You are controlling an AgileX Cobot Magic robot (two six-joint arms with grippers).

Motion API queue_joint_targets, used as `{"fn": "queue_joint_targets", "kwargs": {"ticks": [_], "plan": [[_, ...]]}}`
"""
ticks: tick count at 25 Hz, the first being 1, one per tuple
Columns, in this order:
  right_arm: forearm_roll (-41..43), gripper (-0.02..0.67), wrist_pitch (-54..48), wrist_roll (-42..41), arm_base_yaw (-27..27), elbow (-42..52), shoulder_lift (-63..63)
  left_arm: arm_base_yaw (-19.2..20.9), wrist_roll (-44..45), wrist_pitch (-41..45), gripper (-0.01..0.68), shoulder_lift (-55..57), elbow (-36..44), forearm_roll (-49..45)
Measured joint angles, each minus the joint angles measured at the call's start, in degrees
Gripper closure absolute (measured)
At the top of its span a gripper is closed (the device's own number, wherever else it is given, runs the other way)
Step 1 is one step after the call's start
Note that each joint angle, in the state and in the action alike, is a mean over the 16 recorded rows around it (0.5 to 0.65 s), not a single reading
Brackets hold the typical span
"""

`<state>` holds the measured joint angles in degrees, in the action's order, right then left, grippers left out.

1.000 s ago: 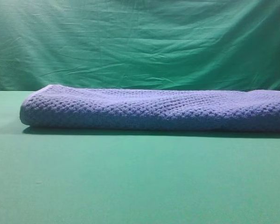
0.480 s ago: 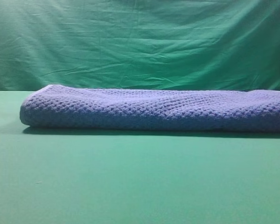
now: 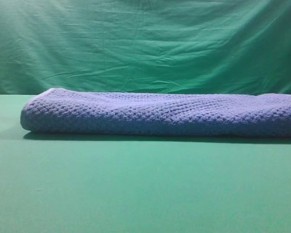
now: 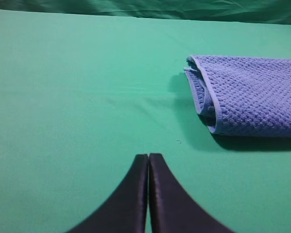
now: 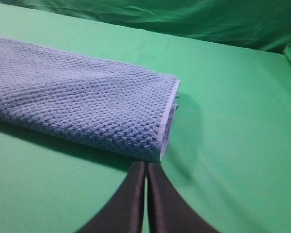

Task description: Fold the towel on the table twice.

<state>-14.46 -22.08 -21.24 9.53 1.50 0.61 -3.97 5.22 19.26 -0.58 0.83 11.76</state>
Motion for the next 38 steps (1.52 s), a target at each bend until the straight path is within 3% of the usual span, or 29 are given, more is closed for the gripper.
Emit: {"fn": "queue_joint_targets", "kwargs": {"ticks": [13,38], "plan": [[4.5,0.649,0.3,14.7,0.0,0.0,0.0,0.0,0.0,0.0,0.673,0.0,0.0,0.0],[4.5,0.649,0.3,15.5,0.0,0.0,0.0,0.0,0.8,0.3,0.673,0.0,0.0,1.0]]}}
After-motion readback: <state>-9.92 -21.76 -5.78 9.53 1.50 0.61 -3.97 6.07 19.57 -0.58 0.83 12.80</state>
